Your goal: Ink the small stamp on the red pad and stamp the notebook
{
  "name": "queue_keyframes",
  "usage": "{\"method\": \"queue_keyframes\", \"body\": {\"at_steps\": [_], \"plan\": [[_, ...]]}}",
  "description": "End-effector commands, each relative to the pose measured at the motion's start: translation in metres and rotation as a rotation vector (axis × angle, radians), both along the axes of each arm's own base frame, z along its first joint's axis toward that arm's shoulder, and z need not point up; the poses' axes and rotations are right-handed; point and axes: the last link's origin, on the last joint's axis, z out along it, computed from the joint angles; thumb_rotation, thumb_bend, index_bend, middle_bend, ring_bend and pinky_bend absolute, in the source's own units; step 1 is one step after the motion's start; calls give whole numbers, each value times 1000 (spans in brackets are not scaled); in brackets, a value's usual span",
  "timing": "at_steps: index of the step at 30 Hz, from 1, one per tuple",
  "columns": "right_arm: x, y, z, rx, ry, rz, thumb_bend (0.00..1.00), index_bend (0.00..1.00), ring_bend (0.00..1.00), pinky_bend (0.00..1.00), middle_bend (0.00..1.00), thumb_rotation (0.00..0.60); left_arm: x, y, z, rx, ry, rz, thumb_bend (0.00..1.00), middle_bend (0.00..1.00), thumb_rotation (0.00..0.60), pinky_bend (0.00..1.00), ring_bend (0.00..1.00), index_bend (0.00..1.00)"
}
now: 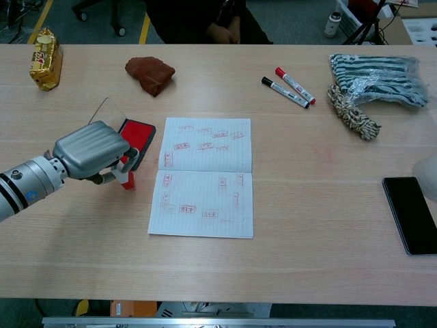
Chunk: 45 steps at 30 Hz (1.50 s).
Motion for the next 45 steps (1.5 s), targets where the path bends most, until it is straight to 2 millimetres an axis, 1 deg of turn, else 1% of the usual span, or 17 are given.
{"method": "queue_keyframes", "body": {"at_steps": [1,4,8,13,20,29,33,45], "plan": [[0,0,0,1,0,-1,292,408,342,434,412,600,3,4,4,17,-6,-11,278,1000,600,1000,1000,589],[0,0,0,0,-1,0,292,408,342,434,412,600,10,15,9,55,-22,-20,278,1000,600,1000,1000,589],[-1,1,0,-2,-1,-3,292,408,342,434,412,600,15,25,9,79,-17,-33,278,1000,600,1000,1000,588],[-2,2,1,-5,-1,-8,292,408,342,434,412,600,15,35,2,98,4,-43,278,1000,600,1000,1000,588],[-3,3,2,-9,2,-16,292,408,342,434,412,600,8,46,-11,128,56,-53,278,1000,600,1000,1000,588],[-3,4,3,-11,9,-22,292,408,342,434,412,600,3,54,-19,155,94,-72,278,1000,600,1000,1000,589],[-3,5,3,-13,9,-24,292,408,342,434,412,600,1,56,-21,173,127,-111,278,1000,600,1000,1000,589],[-4,6,3,-15,10,-30,292,408,342,434,412,600,1,60,-25,173,138,-114,278,1000,600,1000,1000,593]]}}
